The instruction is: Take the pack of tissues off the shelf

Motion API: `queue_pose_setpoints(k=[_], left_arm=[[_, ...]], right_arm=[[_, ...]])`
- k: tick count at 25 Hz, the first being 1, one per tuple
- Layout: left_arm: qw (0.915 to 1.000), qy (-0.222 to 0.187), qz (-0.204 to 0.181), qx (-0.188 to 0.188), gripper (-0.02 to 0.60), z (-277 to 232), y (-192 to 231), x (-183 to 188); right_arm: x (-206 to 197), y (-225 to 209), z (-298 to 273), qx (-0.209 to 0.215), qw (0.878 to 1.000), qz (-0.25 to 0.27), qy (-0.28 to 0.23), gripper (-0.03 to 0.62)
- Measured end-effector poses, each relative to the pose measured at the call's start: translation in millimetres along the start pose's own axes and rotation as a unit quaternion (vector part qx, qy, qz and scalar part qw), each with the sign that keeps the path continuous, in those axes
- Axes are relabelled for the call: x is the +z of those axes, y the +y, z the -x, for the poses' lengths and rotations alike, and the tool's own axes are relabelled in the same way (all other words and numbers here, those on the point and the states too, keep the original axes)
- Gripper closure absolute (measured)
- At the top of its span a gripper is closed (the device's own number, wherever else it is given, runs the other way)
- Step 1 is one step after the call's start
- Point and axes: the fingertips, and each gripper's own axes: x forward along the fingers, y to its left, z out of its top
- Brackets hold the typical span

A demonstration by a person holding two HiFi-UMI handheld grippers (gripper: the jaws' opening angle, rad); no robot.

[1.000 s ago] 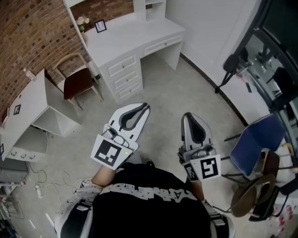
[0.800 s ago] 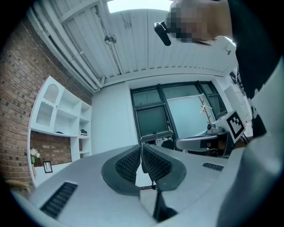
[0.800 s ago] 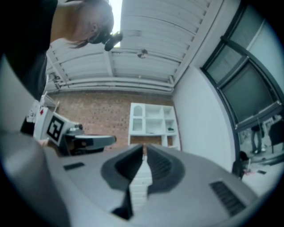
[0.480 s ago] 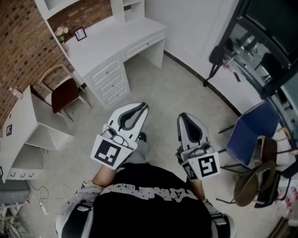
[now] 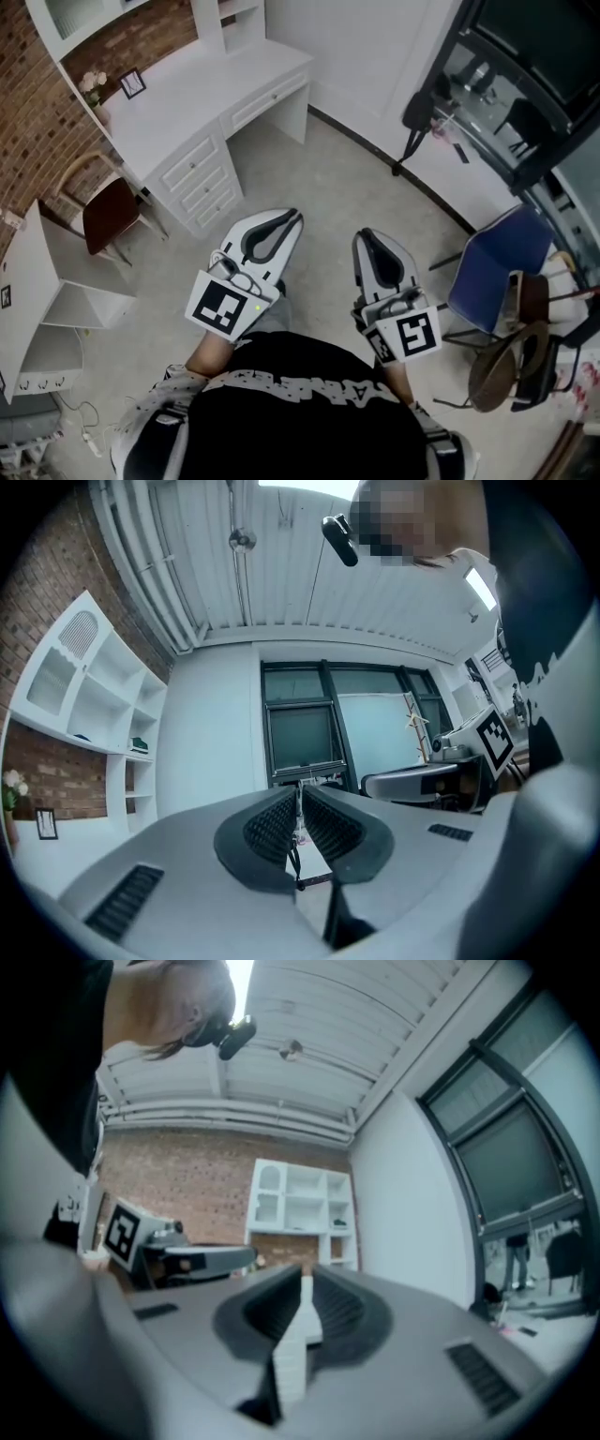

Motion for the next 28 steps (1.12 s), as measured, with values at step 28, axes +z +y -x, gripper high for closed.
queue_pose_setpoints(k=[28], left_arm=[[0.9989,-0.012,0.023,-0.038,0.528,-111,173,-24]], right_arm=[[-9,-65,-181,-0.036,0.999,0.002,0.012,0.560]])
